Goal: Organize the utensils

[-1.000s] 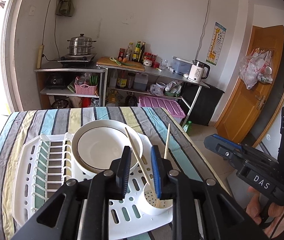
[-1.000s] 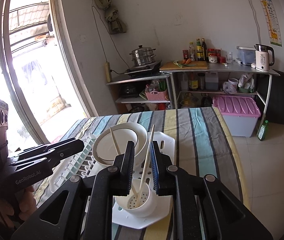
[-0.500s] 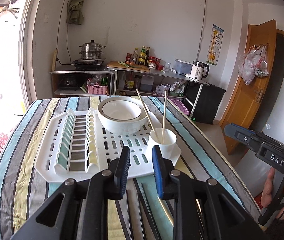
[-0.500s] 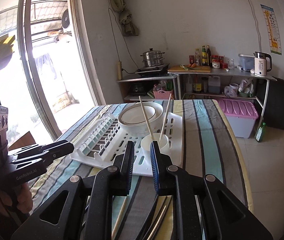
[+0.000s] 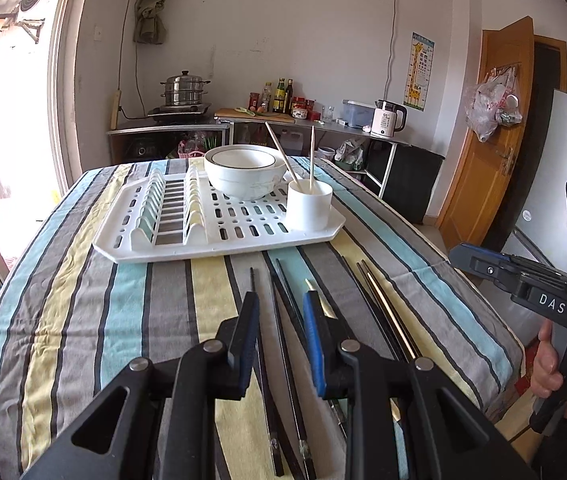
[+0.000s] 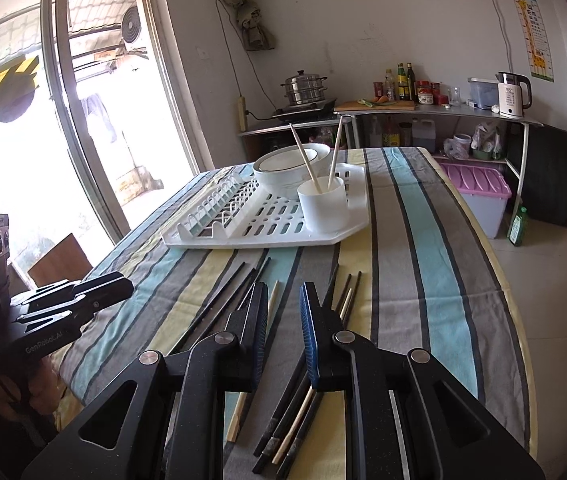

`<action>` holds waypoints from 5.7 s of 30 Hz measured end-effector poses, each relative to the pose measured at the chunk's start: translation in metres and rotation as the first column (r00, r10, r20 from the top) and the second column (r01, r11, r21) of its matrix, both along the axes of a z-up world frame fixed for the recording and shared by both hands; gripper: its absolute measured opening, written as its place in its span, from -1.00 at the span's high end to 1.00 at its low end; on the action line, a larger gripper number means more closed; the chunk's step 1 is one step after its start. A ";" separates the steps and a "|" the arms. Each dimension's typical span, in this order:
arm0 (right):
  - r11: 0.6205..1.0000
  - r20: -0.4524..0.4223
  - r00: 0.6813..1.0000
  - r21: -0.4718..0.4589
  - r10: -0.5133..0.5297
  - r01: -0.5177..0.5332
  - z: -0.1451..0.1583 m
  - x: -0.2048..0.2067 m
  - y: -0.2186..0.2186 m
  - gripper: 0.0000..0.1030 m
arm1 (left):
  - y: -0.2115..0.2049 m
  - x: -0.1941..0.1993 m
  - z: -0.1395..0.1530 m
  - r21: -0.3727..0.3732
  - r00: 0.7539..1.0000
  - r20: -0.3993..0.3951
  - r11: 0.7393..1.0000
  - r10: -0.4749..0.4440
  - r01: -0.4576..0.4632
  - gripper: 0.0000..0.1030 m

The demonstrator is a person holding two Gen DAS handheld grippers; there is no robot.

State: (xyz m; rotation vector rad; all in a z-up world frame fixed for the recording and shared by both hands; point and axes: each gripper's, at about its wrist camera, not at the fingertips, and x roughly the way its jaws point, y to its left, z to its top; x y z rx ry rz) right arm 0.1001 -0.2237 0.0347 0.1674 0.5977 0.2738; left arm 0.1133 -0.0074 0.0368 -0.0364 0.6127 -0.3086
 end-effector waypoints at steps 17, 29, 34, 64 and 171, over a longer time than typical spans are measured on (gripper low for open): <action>0.999 -0.079 0.996 0.003 -0.042 0.042 -0.030 0.007 -0.010 0.67 | -0.002 -0.004 -0.030 -0.020 0.997 -0.080 1.000 -0.009 0.008 0.53; 0.999 -0.136 0.991 -0.035 -0.018 0.013 -0.041 0.048 0.004 0.67 | -0.008 0.048 -0.042 0.052 0.989 -0.147 0.999 0.008 0.000 0.53; 0.998 -0.167 0.986 -0.062 -0.012 0.002 -0.048 0.072 0.009 0.68 | -0.011 0.076 -0.053 0.080 0.981 -0.192 0.997 0.001 0.015 0.53; 0.978 -0.346 0.933 -0.206 -0.099 0.028 -0.082 0.169 0.017 0.87 | -0.034 0.145 -0.077 0.202 0.953 -0.302 0.978 0.011 0.053 0.54; 0.996 0.258 0.965 -0.050 -0.057 0.072 0.163 0.143 -0.010 0.94 | -0.050 0.167 0.168 -0.040 0.993 0.099 0.997 -0.057 0.062 0.92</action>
